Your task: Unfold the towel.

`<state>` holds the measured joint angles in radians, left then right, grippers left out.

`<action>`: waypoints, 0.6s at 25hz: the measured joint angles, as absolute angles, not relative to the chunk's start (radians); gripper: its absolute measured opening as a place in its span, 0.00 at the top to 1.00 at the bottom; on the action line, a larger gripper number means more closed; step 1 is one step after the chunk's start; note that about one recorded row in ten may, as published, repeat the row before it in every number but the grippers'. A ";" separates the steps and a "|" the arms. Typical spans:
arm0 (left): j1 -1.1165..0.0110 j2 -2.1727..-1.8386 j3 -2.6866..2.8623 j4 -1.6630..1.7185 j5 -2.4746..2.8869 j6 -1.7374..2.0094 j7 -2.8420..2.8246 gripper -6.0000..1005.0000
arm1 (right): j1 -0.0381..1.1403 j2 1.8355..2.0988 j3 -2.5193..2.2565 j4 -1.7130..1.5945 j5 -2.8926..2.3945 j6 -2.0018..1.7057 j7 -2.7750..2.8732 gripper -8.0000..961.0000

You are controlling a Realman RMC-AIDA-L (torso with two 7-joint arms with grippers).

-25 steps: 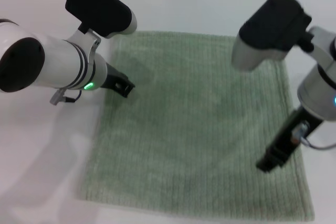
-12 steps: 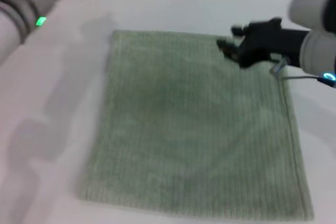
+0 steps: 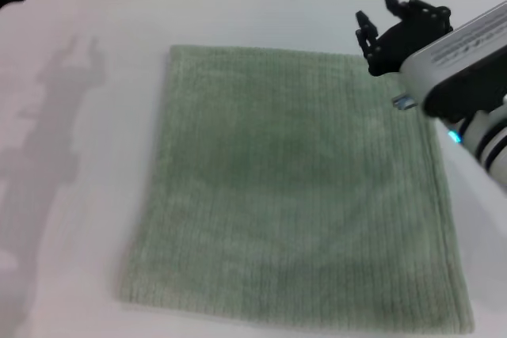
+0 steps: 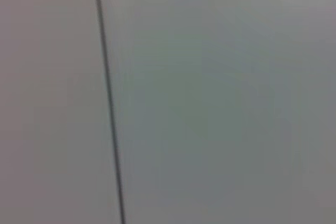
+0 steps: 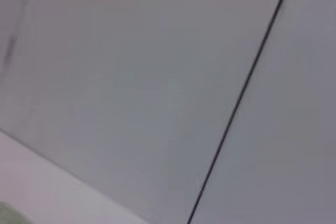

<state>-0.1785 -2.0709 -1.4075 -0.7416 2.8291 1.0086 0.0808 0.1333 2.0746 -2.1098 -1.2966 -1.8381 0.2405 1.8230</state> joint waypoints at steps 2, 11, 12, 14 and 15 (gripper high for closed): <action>-0.183 -2.071 -1.408 -0.693 2.810 1.010 0.074 0.73 | 0.154 2.075 -2.192 -1.220 -1.976 0.404 1.953 0.61; -0.200 -2.072 -1.405 -0.551 2.768 1.054 0.067 0.41 | 0.222 2.081 -2.310 -0.724 -2.446 1.094 2.663 0.58; -0.200 -2.072 -1.405 -0.551 2.768 1.054 0.067 0.38 | 0.220 2.081 -2.307 -0.698 -2.427 1.114 2.693 0.58; -0.201 -2.072 -1.405 -0.530 2.766 1.061 0.062 0.30 | 0.212 2.082 -2.305 -0.648 -2.358 1.132 2.750 0.57; -0.202 -2.072 -1.405 -0.522 2.766 1.063 0.061 0.26 | 0.212 2.082 -2.305 -0.648 -2.358 1.132 2.750 0.56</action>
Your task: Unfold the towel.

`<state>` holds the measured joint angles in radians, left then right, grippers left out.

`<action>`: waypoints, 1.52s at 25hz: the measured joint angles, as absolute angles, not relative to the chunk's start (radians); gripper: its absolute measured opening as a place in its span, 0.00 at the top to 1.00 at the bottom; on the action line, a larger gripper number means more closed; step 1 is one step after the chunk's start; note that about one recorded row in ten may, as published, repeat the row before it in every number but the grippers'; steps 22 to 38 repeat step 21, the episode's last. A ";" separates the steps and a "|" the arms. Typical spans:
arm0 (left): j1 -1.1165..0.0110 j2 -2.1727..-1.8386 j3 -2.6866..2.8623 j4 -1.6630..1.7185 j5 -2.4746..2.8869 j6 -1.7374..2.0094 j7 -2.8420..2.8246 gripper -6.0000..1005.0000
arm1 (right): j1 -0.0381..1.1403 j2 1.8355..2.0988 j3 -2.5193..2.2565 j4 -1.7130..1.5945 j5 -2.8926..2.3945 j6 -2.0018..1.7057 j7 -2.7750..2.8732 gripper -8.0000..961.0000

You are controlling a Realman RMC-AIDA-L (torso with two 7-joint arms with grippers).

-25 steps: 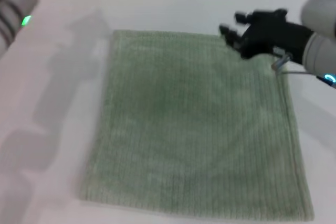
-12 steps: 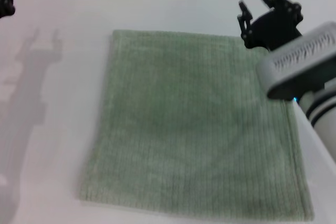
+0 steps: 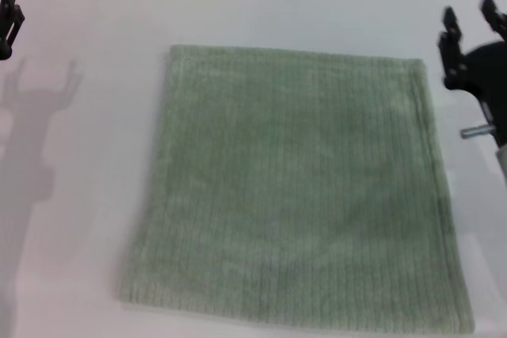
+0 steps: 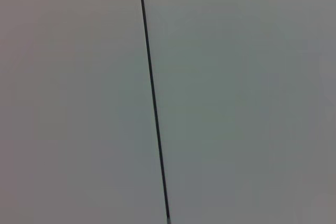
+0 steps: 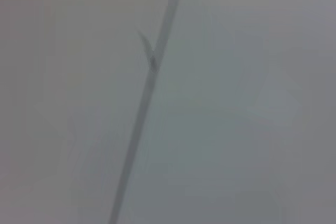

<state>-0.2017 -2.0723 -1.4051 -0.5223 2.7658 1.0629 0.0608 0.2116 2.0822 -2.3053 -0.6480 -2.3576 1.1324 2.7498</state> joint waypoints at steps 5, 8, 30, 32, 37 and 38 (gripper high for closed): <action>-0.208 -2.074 -1.401 -0.474 2.766 1.092 0.060 0.14 | 0.195 2.084 -2.305 -0.599 -2.272 1.140 2.824 0.53; -0.215 -2.074 -1.400 -0.451 2.766 1.098 0.059 0.14 | 0.192 2.085 -2.310 -0.578 -2.267 1.143 2.845 0.49; -0.248 -2.074 -1.396 -0.382 2.766 1.140 0.059 0.14 | 0.212 2.084 -2.309 -0.556 -2.264 1.130 2.856 0.13; -0.248 -2.074 -1.396 -0.382 2.766 1.140 0.059 0.14 | 0.212 2.084 -2.309 -0.556 -2.264 1.130 2.856 0.13; -0.248 -2.074 -1.396 -0.382 2.766 1.140 0.059 0.14 | 0.212 2.084 -2.309 -0.556 -2.264 1.130 2.856 0.13; -0.248 -2.074 -1.396 -0.382 2.766 1.140 0.059 0.14 | 0.212 2.084 -2.309 -0.556 -2.264 1.130 2.856 0.13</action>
